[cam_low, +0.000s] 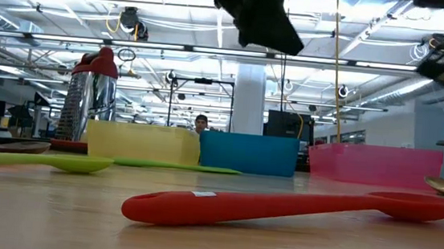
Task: Pick & Place Kitchen Items
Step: Put the red spatula into the blue bin
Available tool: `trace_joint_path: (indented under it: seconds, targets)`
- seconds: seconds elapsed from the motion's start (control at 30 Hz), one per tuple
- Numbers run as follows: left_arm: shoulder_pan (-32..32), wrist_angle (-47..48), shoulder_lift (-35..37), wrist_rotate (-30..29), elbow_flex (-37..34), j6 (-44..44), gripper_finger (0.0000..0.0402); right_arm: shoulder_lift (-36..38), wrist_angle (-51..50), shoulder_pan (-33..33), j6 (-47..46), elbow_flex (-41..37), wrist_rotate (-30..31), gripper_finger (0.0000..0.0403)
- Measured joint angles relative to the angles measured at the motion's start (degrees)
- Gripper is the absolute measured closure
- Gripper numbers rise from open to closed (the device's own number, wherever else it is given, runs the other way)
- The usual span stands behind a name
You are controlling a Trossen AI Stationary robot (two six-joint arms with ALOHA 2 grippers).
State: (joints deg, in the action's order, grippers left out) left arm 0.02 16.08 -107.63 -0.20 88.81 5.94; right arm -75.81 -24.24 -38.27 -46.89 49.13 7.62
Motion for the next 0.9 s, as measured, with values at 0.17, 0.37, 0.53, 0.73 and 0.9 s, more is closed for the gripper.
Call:
trace_joint_path:
  seconds: [0.17,0.37,0.53,0.73,0.9]
  targets:
    - [-4.1,-1.3,0.0,2.3,-0.1,0.0,0.0305,-0.9,-3.6,-4.2,-13.4,3.3,-4.8,0.0365]
    - [-8.9,-4.8,-2.1,3.0,-0.2,0.3,0.0305,-6.4,-4.0,-10.5,-31.5,4.0,-18.5,0.0367]
    - [-12.5,-13.5,-5.8,3.0,-0.1,-0.4,0.0305,-10.9,-3.7,-15.6,-43.5,6.3,-25.8,0.0390]
    - [-15.4,-18.7,-10.1,3.2,-0.1,-0.4,0.0305,-14.9,-3.9,-19.1,-52.3,7.9,-26.1,0.0401]
    - [-17.0,-23.1,-13.7,3.2,-0.1,-1.6,0.0304,-18.3,-3.1,-21.0,-53.6,7.9,-28.9,0.0402]
